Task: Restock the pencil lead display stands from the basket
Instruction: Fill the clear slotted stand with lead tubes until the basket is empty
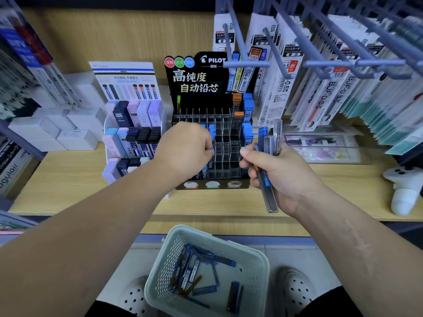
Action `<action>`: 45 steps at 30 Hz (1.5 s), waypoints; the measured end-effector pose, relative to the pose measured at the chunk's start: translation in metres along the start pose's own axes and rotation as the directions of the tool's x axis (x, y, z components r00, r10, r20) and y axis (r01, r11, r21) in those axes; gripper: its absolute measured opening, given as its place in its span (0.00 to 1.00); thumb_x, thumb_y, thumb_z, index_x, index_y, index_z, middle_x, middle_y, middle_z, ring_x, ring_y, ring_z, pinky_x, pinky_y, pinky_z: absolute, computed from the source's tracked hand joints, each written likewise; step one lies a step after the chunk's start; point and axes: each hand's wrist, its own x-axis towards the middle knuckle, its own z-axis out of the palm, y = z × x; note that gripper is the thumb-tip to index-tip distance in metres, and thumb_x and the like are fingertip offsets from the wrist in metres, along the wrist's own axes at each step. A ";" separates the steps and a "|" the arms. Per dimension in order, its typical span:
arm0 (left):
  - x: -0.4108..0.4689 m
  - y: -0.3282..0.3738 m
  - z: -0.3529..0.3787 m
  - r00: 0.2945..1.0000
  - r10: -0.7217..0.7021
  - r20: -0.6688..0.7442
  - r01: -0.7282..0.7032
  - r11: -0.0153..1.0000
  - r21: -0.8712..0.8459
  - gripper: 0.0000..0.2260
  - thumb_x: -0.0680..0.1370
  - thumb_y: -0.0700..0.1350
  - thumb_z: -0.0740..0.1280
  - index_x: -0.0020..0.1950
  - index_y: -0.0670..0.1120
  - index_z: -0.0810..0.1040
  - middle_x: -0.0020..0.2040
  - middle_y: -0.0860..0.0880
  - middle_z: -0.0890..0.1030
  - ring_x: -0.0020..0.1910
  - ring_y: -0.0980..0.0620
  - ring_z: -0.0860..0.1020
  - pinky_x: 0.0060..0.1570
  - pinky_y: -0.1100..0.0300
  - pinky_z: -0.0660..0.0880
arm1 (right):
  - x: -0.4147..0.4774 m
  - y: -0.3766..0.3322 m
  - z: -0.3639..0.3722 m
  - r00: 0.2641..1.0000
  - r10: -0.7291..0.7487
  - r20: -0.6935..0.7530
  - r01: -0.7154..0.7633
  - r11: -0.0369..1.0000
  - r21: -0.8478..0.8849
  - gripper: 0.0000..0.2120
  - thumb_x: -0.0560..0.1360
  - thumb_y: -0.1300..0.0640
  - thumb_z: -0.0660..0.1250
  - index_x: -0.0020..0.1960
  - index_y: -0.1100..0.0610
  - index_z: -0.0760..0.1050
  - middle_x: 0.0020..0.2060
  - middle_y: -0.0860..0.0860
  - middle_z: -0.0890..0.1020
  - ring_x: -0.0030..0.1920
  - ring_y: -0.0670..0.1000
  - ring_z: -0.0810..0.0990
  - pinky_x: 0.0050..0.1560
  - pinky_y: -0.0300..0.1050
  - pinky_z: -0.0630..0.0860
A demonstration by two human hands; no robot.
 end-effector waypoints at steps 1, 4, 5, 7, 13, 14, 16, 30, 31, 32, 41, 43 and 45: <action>0.000 0.001 0.001 1.000 -0.008 -0.002 0.008 0.999 0.054 0.08 0.78 0.48 0.69 0.41 0.48 0.85 0.40 0.54 0.81 0.43 0.49 0.80 0.42 0.52 0.79 | 0.000 0.000 0.000 1.000 0.000 0.001 0.000 1.000 -0.002 0.04 0.76 0.60 0.73 0.47 0.57 0.78 0.36 0.55 0.82 0.28 0.47 0.74 0.27 0.39 0.71; 0.001 0.002 0.005 1.000 -0.008 0.002 0.007 0.980 0.201 0.09 0.78 0.49 0.67 0.41 0.48 0.82 0.41 0.51 0.81 0.44 0.46 0.79 0.37 0.56 0.76 | -0.001 0.000 -0.001 1.000 -0.002 0.001 0.002 1.000 -0.003 0.04 0.76 0.60 0.73 0.48 0.58 0.78 0.35 0.55 0.82 0.28 0.47 0.74 0.27 0.39 0.71; 0.002 0.003 0.007 1.000 0.001 0.008 -0.003 0.972 0.236 0.08 0.78 0.48 0.67 0.42 0.48 0.81 0.41 0.50 0.81 0.44 0.45 0.79 0.36 0.56 0.74 | -0.001 0.000 -0.001 1.000 0.000 -0.001 0.000 1.000 0.000 0.04 0.76 0.60 0.73 0.49 0.58 0.78 0.35 0.54 0.82 0.28 0.47 0.74 0.27 0.39 0.71; 0.003 0.005 0.011 1.000 0.019 0.025 -0.026 0.953 0.301 0.06 0.78 0.47 0.67 0.43 0.48 0.80 0.42 0.49 0.80 0.44 0.44 0.79 0.34 0.57 0.71 | -0.001 -0.001 -0.001 1.000 0.010 -0.009 -0.010 1.000 0.007 0.05 0.76 0.60 0.73 0.50 0.58 0.78 0.35 0.54 0.82 0.29 0.47 0.74 0.28 0.38 0.71; 0.006 0.005 0.014 0.998 0.049 0.030 -0.057 0.938 0.343 0.06 0.78 0.49 0.67 0.44 0.49 0.78 0.43 0.48 0.79 0.44 0.43 0.79 0.36 0.56 0.70 | -0.001 -0.001 -0.003 0.999 0.032 0.008 -0.033 0.999 0.022 0.06 0.76 0.59 0.73 0.51 0.58 0.78 0.36 0.54 0.82 0.29 0.47 0.74 0.29 0.38 0.72; 0.006 0.004 0.013 0.998 0.051 0.035 -0.060 0.944 0.324 0.06 0.78 0.50 0.68 0.44 0.49 0.78 0.42 0.48 0.79 0.45 0.43 0.79 0.36 0.56 0.71 | -0.001 -0.001 -0.003 0.999 0.036 0.013 -0.036 0.999 0.025 0.06 0.76 0.59 0.73 0.50 0.58 0.78 0.36 0.54 0.82 0.29 0.47 0.74 0.29 0.38 0.72; 0.005 0.003 0.009 0.998 0.059 0.037 -0.067 0.960 0.273 0.07 0.77 0.51 0.69 0.44 0.49 0.79 0.42 0.49 0.79 0.45 0.44 0.79 0.38 0.55 0.74 | 0.000 -0.001 -0.003 0.998 0.040 0.038 -0.041 0.999 0.024 0.05 0.76 0.60 0.73 0.49 0.58 0.78 0.36 0.54 0.82 0.30 0.47 0.74 0.29 0.38 0.72; -0.011 0.036 -0.021 0.970 -0.036 0.239 0.230 0.446 -0.865 0.05 0.80 0.44 0.68 0.52 0.47 0.84 0.30 0.44 0.72 0.26 0.52 0.64 0.27 0.64 0.62 | -0.011 -0.005 0.005 0.959 0.033 0.280 -0.019 0.999 -0.050 0.04 0.76 0.65 0.70 0.48 0.58 0.79 0.35 0.54 0.82 0.28 0.47 0.72 0.29 0.39 0.69; -0.011 0.036 -0.021 0.971 -0.034 0.236 0.227 0.426 -0.876 0.05 0.80 0.43 0.69 0.51 0.46 0.84 0.28 0.44 0.70 0.26 0.52 0.64 0.27 0.64 0.62 | -0.011 -0.005 0.005 0.958 0.036 0.285 -0.022 0.998 -0.052 0.04 0.76 0.65 0.70 0.48 0.58 0.79 0.35 0.55 0.82 0.28 0.47 0.72 0.29 0.39 0.68; -0.011 0.037 -0.020 0.972 -0.033 0.233 0.226 0.414 -0.882 0.04 0.79 0.43 0.69 0.51 0.46 0.84 0.27 0.45 0.69 0.26 0.53 0.64 0.27 0.65 0.63 | -0.012 -0.005 0.005 0.957 0.040 0.288 -0.026 0.998 -0.051 0.04 0.76 0.65 0.70 0.48 0.58 0.79 0.35 0.55 0.82 0.28 0.47 0.72 0.29 0.39 0.68; -0.006 0.035 -0.012 0.972 -0.054 0.230 0.234 0.352 -0.906 0.05 0.80 0.40 0.67 0.46 0.45 0.81 0.25 0.55 0.74 0.26 0.56 0.67 0.27 0.64 0.64 | -0.008 -0.009 -0.002 0.941 0.134 0.311 -0.144 0.990 0.009 0.11 0.78 0.66 0.66 0.59 0.64 0.79 0.39 0.57 0.84 0.27 0.46 0.71 0.26 0.36 0.67; -0.002 0.032 -0.013 0.968 -0.121 0.222 0.247 0.267 -0.932 0.06 0.81 0.39 0.66 0.45 0.46 0.81 0.27 0.53 0.76 0.26 0.55 0.68 0.26 0.63 0.64 | -0.008 -0.010 -0.005 0.929 0.165 0.330 -0.187 0.982 0.034 0.11 0.78 0.66 0.66 0.59 0.63 0.79 0.38 0.56 0.83 0.27 0.46 0.71 0.26 0.36 0.66; 0.003 0.028 -0.016 0.960 -0.196 0.201 0.237 0.183 -0.954 0.07 0.80 0.39 0.66 0.44 0.46 0.81 0.31 0.51 0.78 0.27 0.54 0.68 0.25 0.63 0.64 | -0.007 -0.009 -0.007 0.924 0.190 0.330 -0.217 0.975 0.045 0.11 0.78 0.67 0.66 0.59 0.63 0.80 0.36 0.54 0.81 0.27 0.46 0.70 0.26 0.36 0.66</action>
